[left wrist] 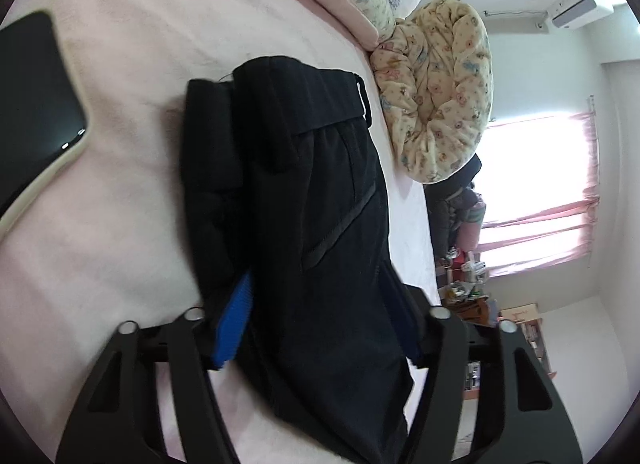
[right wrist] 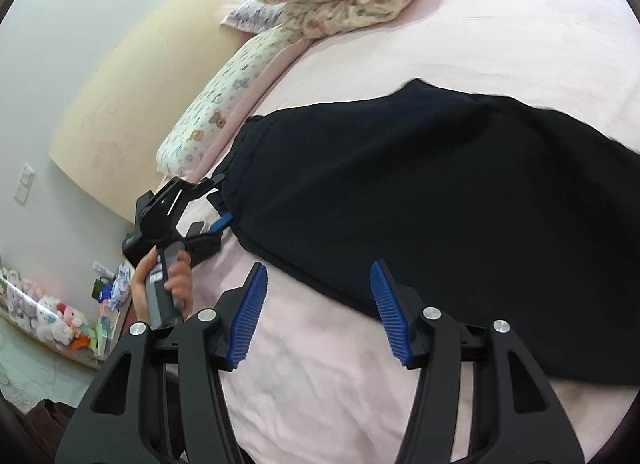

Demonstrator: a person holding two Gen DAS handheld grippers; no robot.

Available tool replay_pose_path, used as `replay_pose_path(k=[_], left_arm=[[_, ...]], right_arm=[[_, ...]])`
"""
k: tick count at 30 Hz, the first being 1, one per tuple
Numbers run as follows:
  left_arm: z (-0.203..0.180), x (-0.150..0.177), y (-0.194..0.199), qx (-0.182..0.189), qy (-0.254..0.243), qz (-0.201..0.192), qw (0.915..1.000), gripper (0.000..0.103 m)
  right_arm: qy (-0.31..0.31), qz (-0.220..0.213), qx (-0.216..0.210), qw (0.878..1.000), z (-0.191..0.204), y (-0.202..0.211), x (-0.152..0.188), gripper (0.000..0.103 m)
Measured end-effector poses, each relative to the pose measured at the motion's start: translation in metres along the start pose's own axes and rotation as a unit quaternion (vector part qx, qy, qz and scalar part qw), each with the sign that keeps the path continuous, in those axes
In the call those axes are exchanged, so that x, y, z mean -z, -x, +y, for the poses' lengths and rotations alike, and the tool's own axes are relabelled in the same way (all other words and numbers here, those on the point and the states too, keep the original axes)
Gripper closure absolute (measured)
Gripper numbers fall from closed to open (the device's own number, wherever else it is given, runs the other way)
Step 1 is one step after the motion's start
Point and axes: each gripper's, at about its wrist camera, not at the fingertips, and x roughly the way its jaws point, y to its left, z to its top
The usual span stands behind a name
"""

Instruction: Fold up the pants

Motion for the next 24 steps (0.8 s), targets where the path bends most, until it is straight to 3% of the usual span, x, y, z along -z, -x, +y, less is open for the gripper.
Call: replay_pose_path(k=[2, 4, 6, 13, 17, 19, 22, 24], left_arm=[[0.006, -0.002, -0.002, -0.001, 0.007, -0.001, 1.0, 0.09], [0.014, -0.001, 0.002, 0.016, 0.031, -0.005, 0.9994, 0.092], [0.011, 0.002, 0.012, 0.013, 0.023, -0.017, 0.9995, 0.095], [0.001, 0.02, 0.033, -0.002, -0.005, -0.049, 0.9988, 0.095], [0.01, 0.022, 0.023, -0.05, -0.002, -0.051, 0.9974, 0.095], [0.022, 0.021, 0.019, -0.041, 0.022, -0.044, 0.9979, 0.094], [0.019, 0.023, 0.028, -0.045, 0.017, -0.054, 0.9974, 0.09], [0.01, 0.03, 0.045, -0.059, -0.002, -0.085, 0.9946, 0.067]], right_arm=[[-0.018, -0.01, 0.006, 1.0, -0.01, 0.013, 0.009, 0.047], [-0.039, -0.026, 0.014, 0.999, -0.025, 0.029, 0.018, 0.047], [-0.056, -0.041, 0.024, 0.997, -0.038, 0.044, 0.024, 0.047], [-0.104, -0.081, 0.024, 0.991, -0.067, 0.078, 0.04, 0.047], [-0.104, -0.085, 0.034, 0.99, -0.071, 0.076, 0.042, 0.047], [-0.114, -0.09, 0.041, 0.989, -0.075, 0.072, 0.041, 0.047], [-0.128, -0.104, 0.037, 0.986, -0.081, 0.062, 0.039, 0.047], [-0.128, -0.113, 0.035, 0.985, -0.082, 0.05, 0.034, 0.047]])
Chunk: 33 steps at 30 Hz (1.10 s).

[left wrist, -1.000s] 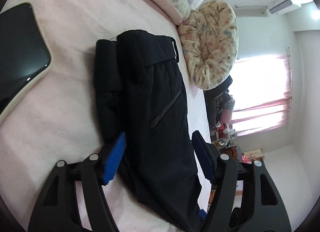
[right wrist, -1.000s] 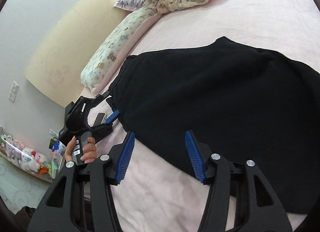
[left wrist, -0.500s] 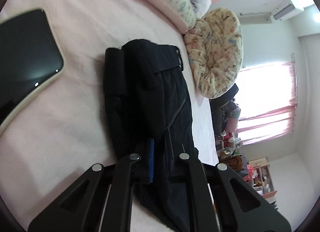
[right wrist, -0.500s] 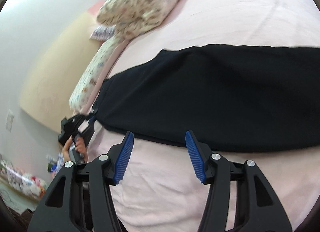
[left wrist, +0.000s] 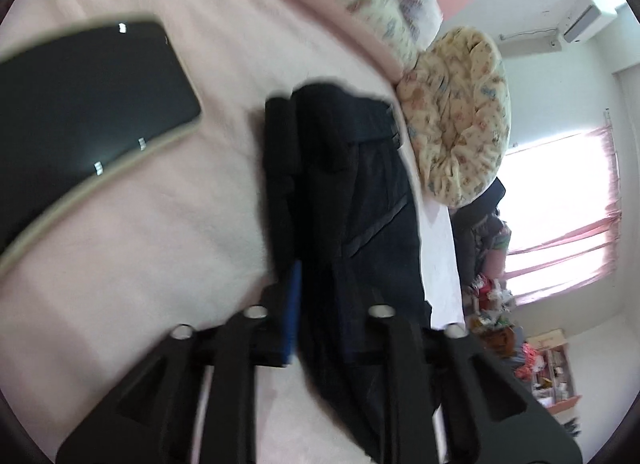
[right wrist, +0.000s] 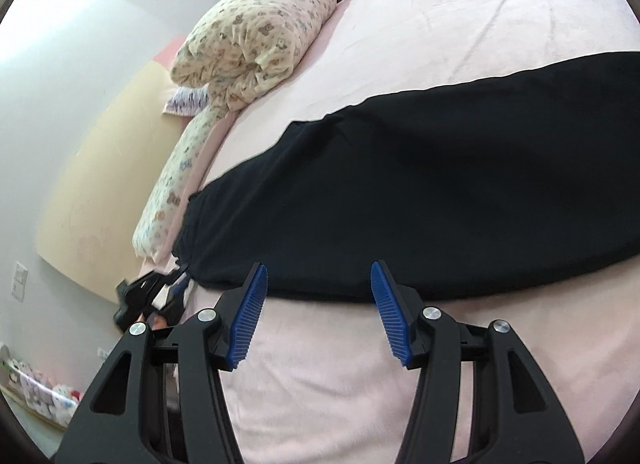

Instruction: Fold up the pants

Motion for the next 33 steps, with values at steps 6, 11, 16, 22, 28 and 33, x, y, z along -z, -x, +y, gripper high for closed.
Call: replay_pose_path(k=[6, 11, 16, 22, 28, 33], left_arm=[[-0.043, 0.024, 0.035, 0.008, -0.121, -0.081, 0.9893, 0.026], [-0.084, 0.056, 0.023, 0.079, -0.23, -0.035, 0.9693, 0.007], [-0.094, 0.078, -0.002, 0.069, -0.262, 0.022, 0.9623, 0.006], [-0.084, 0.081, -0.024, 0.012, -0.238, 0.049, 0.9699, 0.004], [-0.084, 0.087, -0.031, -0.007, -0.251, 0.046, 0.9668, 0.002], [-0.088, 0.092, -0.035, -0.023, -0.271, 0.044, 0.9614, 0.002]], right_arm=[[0.035, 0.04, 0.064, 0.997, -0.013, -0.046, 0.012, 0.049], [-0.043, -0.057, 0.035, 0.997, -0.041, 0.031, -0.004, 0.043], [-0.24, -0.24, 0.107, 0.935, -0.153, 0.161, -0.019, 0.039], [-0.405, -0.338, 0.14, 0.838, -0.264, 0.245, -0.003, 0.039], [-0.409, -0.341, 0.147, 0.833, -0.293, 0.24, -0.015, 0.045], [-0.403, -0.34, 0.169, 0.833, -0.3, 0.23, -0.028, 0.05]])
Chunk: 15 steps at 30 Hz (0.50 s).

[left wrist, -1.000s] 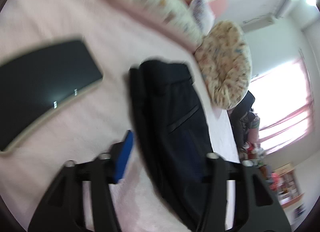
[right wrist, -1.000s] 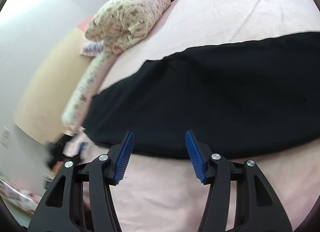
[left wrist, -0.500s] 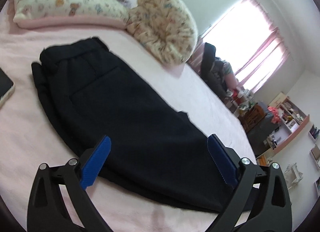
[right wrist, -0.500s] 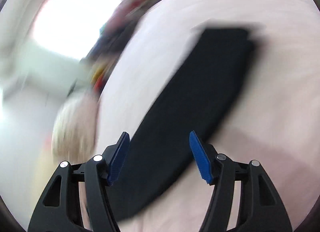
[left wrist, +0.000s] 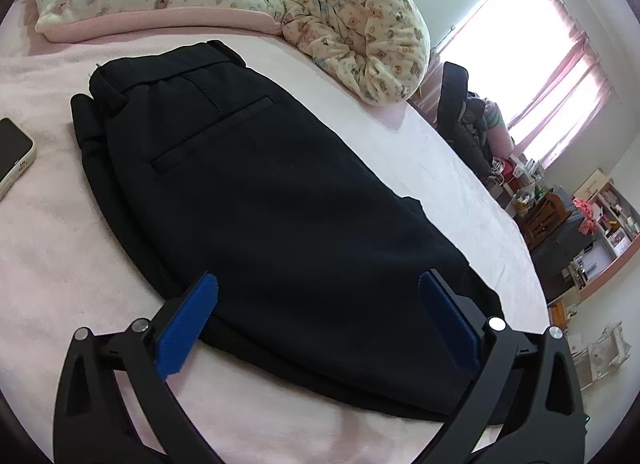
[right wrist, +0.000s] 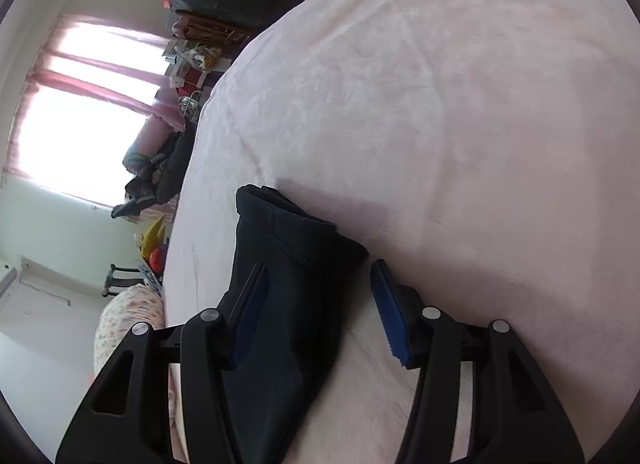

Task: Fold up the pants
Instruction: 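Grasp the leg hems with the right tool and lift them toward the waistband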

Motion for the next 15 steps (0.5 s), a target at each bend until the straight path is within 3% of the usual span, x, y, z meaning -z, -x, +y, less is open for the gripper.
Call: replay_pose_path(k=[4, 7, 12, 15], left_arm=[[-0.002, 0.0, -0.003, -0.004, -0.002, 0.001, 1.0, 0.002], [-0.002, 0.0, -0.003, -0.004, -0.001, 0.002, 1.0, 0.002], [0.002, -0.001, -0.002, 0.009, 0.015, 0.001, 0.9998, 0.002], [0.004, -0.003, -0.001, 0.016, 0.023, 0.002, 0.9996, 0.002]], right_arm=[[0.012, -0.014, 0.02, 1.0, -0.005, -0.008, 0.001, 0.071], [0.007, -0.026, -0.009, 1.0, -0.008, -0.004, 0.002, 0.084], [0.078, -0.06, -0.057, 0.994, 0.018, 0.018, 0.013, 0.087], [0.181, -0.068, -0.083, 0.978, 0.064, 0.033, 0.031, 0.087]])
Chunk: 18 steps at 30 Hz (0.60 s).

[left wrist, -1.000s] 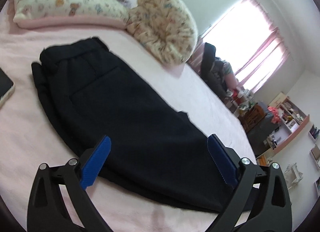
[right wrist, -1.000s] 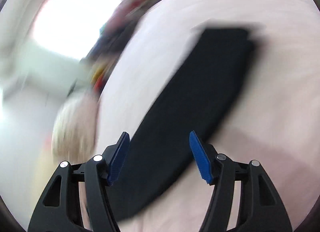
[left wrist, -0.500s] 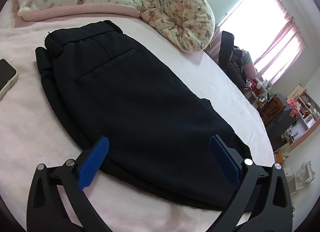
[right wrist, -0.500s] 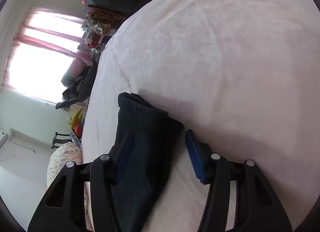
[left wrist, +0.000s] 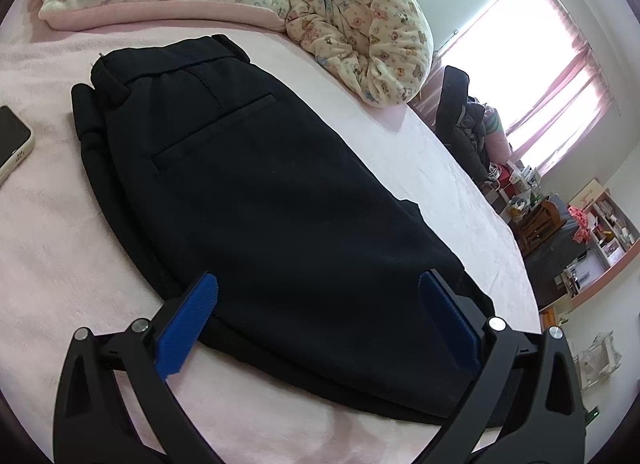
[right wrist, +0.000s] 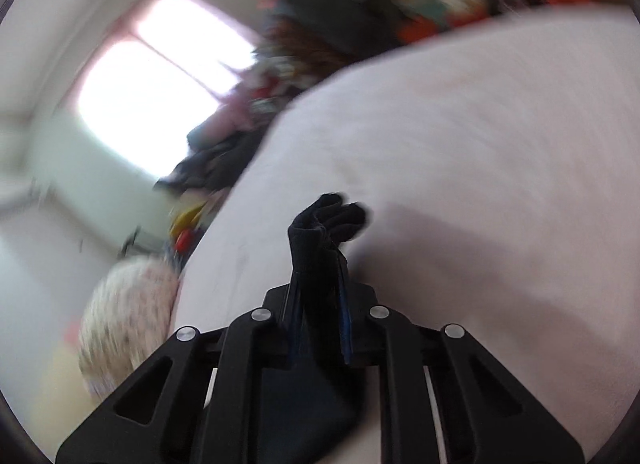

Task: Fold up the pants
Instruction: 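Grasp the leg hems with the right tool and lift them toward the waistband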

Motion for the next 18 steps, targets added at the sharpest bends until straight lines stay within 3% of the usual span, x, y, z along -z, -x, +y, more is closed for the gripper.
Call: replay_pose_path(k=[2, 6, 10, 18], left_arm=[[0.002, 0.0, 0.001, 0.003, 0.005, 0.001, 1.0, 0.002], [0.004, -0.002, 0.001, 0.011, 0.015, 0.002, 0.9998, 0.002], [0.008, -0.003, 0.001, 0.022, 0.027, 0.003, 0.9994, 0.002], [0.008, -0.003, 0.002, 0.026, 0.033, 0.005, 0.9991, 0.002]], right_arm=[[0.059, 0.004, -0.033, 0.998, 0.038, 0.005, 0.006, 0.087], [0.117, 0.026, -0.104, 0.987, 0.103, 0.01, 0.027, 0.087], [0.169, 0.067, -0.165, 0.969, 0.163, 0.008, 0.068, 0.087], [0.198, 0.129, -0.2, 0.951, 0.209, -0.007, 0.123, 0.087]])
